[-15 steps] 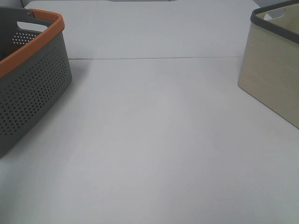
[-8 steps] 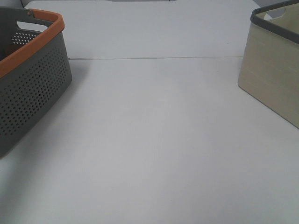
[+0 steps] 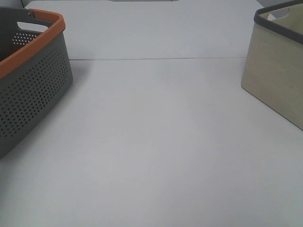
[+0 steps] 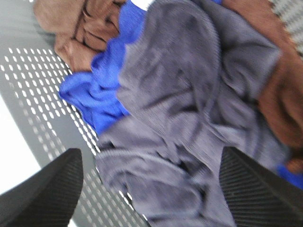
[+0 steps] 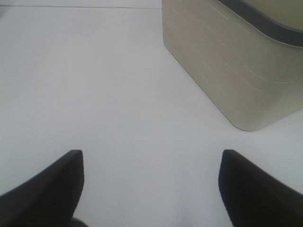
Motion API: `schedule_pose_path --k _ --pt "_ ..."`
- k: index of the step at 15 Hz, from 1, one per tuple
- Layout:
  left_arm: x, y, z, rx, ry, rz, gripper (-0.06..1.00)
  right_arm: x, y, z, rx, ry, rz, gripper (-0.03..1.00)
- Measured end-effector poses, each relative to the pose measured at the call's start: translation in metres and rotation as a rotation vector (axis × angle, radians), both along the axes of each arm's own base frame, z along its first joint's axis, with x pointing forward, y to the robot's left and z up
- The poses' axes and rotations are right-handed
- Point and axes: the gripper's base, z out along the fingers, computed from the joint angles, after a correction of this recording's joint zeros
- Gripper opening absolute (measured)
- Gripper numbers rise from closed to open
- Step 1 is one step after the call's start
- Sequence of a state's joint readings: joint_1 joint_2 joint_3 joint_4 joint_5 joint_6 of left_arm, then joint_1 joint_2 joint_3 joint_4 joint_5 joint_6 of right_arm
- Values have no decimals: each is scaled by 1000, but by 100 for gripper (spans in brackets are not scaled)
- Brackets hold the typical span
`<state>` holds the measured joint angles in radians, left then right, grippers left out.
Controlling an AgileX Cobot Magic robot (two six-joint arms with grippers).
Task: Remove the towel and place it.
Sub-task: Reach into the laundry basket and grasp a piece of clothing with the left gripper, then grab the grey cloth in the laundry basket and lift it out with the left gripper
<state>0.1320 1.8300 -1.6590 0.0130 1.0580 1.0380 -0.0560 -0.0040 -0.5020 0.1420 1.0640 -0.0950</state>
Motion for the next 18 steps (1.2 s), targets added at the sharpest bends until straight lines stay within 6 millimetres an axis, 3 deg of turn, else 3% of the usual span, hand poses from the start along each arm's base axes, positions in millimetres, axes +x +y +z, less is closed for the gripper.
schedule_pose_path --k 4,7,11,16,18 --pt "54 7 -50 9 -6 -21 75 0 0 0 0 0 0 70" --pt "68 7 -79 -1 17 -69 75 0 0 0 0 0 0 70" --pt "80 3 -101 -7 -14 -129 75 0 0 0 0 0 0 70" --pt "90 -19 -125 -19 -14 -225 74 0 0 0 1 0 1 70" --pt "89 -20 -126 -21 -8 -230 64 0 0 0 1 0 1 70"
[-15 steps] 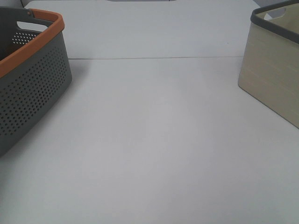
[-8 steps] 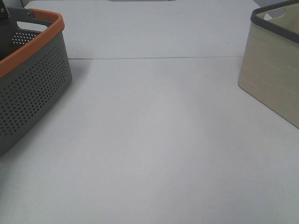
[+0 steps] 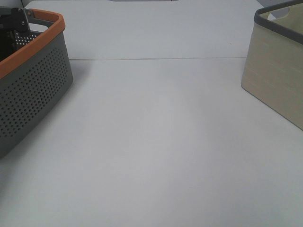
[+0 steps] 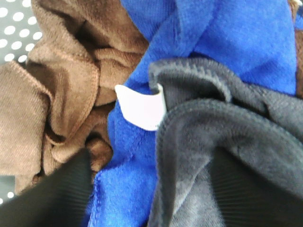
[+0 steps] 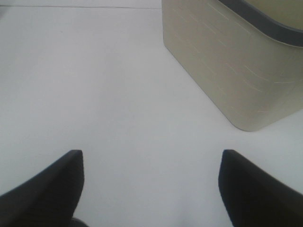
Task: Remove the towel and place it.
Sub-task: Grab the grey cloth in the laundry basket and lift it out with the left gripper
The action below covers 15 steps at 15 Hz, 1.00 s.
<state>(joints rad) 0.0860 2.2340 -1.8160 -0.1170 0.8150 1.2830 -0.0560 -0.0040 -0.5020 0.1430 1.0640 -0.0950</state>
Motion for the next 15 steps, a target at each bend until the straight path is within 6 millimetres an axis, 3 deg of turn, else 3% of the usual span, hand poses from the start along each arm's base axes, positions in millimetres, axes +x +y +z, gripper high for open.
schedule_pose_path --k 3,6,8,10,12,15 --pt "-2 1 -1 1 25 22 25 0 0 0 0 0 0 70" --pt "-2 1 -1 -19 26 78 17 0 0 0 0 0 0 70" --pt "-3 1 -1 -18 36 79 3 0 0 0 0 0 0 70" --pt "-6 1 5 -17 49 76 0 0 0 0 0 0 0 70" --pt "-12 0 30 -19 21 77 0 0 0 0 0 0 0 70" --pt "-32 -2 85 -33 -28 103 0 0 0 0 0 0 0 70"
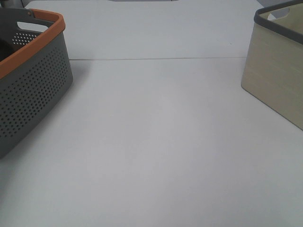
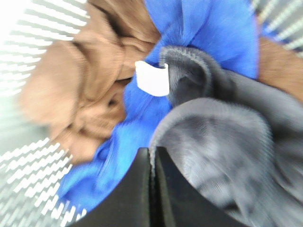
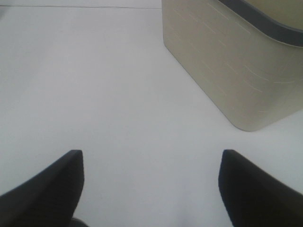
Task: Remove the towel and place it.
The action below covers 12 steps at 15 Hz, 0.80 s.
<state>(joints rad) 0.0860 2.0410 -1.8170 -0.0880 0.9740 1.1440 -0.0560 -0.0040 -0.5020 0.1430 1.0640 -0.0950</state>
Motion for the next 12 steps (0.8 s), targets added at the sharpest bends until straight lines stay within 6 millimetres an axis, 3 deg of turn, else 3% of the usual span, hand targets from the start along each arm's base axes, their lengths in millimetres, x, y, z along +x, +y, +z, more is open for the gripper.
schedule_pose_path --k 5,9,12 --pt "-73 -11 115 -61 -106 18 0 0 0 0 0 0 0 70" --pt "-123 -19 175 -109 -254 32 0 0 0 0 0 0 0 70" --pt "-150 -24 203 -151 -344 28 0 0 0 0 0 0 0 70"
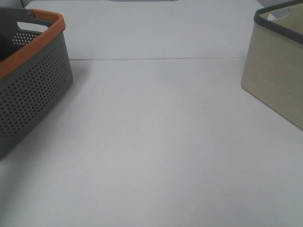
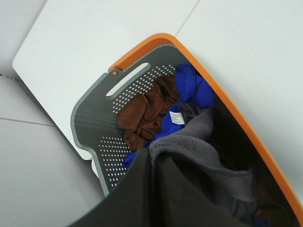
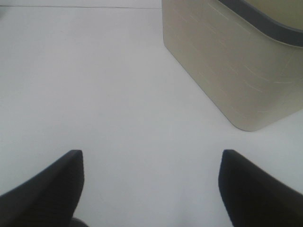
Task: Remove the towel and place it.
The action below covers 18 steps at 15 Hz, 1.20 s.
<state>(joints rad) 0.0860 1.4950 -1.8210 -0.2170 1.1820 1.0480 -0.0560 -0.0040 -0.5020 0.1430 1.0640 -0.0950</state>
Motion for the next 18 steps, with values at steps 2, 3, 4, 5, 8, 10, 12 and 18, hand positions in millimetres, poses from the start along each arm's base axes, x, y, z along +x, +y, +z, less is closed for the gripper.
schedule_pose_path --k 2,3,4,5,8,10,12,18 --pt "-6 -1 17 -8 -57 8 0 0 0 0 0 0 0 70" --pt "-14 -3 41 -31 -143 5 0 0 0 0 0 0 0 70" --pt "-16 -5 48 -44 -169 -3 0 0 0 0 0 0 0 70" --pt "-21 -8 60 -71 -215 -23 0 0 0 0 0 0 0 70" --pt "-35 -21 90 -168 -354 -115 0 0 0 0 5 0 3 70" --pt "-40 -32 103 -259 -422 -203 0 0 4 1 41 -6 27 70" --pt "-42 -51 108 -314 -463 -320 0 7 10 5 97 -1 70 70" --pt "-10 -149 75 -281 -396 -580 0 49 35 28 254 -26 363 70"
